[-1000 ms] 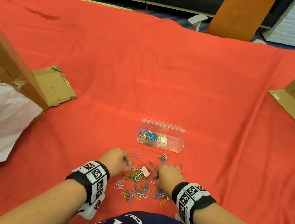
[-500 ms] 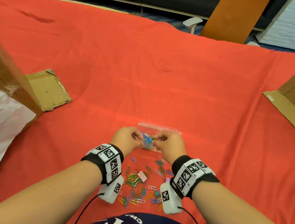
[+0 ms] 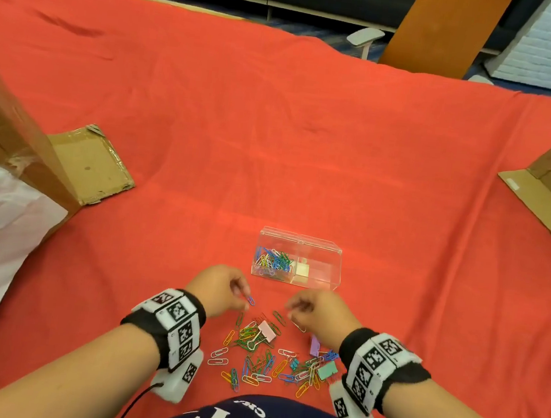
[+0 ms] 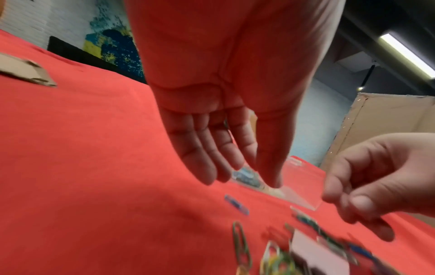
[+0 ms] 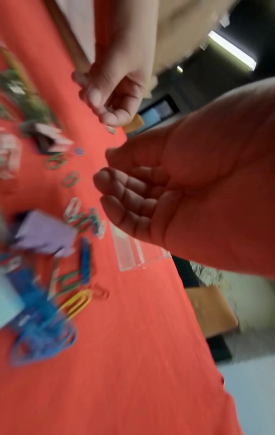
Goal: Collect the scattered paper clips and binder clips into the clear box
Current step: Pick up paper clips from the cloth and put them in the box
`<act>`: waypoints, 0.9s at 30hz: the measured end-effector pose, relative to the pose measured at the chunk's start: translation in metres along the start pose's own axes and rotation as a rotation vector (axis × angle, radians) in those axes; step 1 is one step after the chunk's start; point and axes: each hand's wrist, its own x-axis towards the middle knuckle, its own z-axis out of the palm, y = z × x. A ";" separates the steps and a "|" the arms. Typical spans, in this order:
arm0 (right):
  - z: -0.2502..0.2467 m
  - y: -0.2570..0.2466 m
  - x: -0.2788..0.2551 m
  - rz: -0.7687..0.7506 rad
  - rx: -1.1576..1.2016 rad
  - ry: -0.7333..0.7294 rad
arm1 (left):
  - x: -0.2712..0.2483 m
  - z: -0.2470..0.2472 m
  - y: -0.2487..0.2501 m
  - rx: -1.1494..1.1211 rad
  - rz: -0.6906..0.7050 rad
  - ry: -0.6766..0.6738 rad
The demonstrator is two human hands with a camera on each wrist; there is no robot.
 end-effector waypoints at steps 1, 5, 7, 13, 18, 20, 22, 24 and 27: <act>0.006 0.003 -0.005 -0.020 -0.072 -0.044 | -0.005 0.006 -0.009 0.036 -0.027 -0.030; 0.024 0.006 -0.017 -0.026 -0.168 -0.098 | -0.028 0.025 -0.027 0.131 -0.088 -0.105; 0.033 0.002 -0.021 -0.049 -0.216 -0.139 | -0.037 0.033 -0.030 0.189 -0.085 -0.144; 0.058 -0.007 -0.028 -0.197 -0.389 -0.255 | -0.045 0.046 -0.029 0.241 -0.028 -0.097; 0.062 -0.004 -0.032 -0.194 -0.419 -0.229 | -0.046 0.048 -0.032 0.175 -0.040 -0.091; 0.061 0.000 -0.034 -0.185 -0.432 -0.207 | -0.046 0.048 -0.031 0.189 -0.035 -0.106; 0.057 0.001 -0.034 -0.176 -0.409 -0.181 | -0.046 0.047 -0.031 0.202 -0.034 -0.133; 0.050 0.002 -0.034 -0.160 -0.328 -0.119 | -0.045 0.044 -0.031 0.183 -0.033 -0.147; 0.036 0.003 -0.033 -0.087 -0.137 -0.003 | -0.042 0.035 -0.024 0.042 -0.043 -0.130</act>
